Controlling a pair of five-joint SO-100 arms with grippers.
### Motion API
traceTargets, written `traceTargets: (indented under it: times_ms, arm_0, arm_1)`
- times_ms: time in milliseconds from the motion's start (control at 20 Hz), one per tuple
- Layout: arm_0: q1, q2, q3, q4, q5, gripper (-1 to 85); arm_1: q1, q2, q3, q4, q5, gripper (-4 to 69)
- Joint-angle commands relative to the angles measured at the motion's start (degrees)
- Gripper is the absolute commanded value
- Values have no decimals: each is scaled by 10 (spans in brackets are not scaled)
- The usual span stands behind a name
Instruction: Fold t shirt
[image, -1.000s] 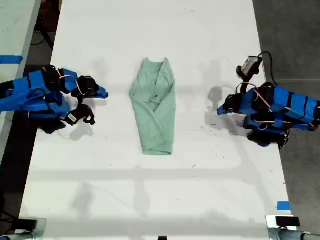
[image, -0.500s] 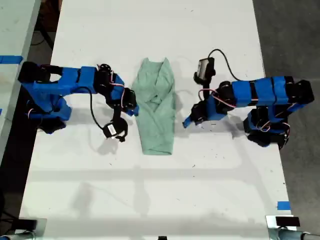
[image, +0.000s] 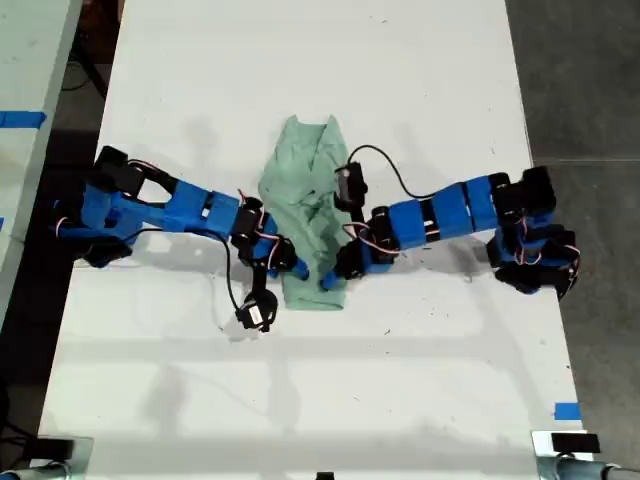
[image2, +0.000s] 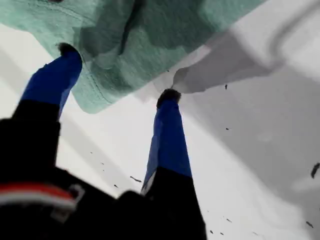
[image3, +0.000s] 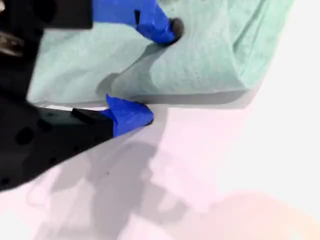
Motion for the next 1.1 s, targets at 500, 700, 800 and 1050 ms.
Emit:
traceTargets:
  times_ms: [500,700,800,1050]
  arm_0:
    - [141,69,-125,5,-33,-3]
    - [156,74,-153,18,-32,-3]
    - [148,54,-154,18,-28,-3]
    - [142,33,-154,6,-29,-3]
  arm_1:
    - [-180,-144,-350,120,81,-2]
    - [-200,-91,-349,123,90,56]
    - [-192,-76,-350,112,69,275]
    - [-184,-143,-350,23,50,364]
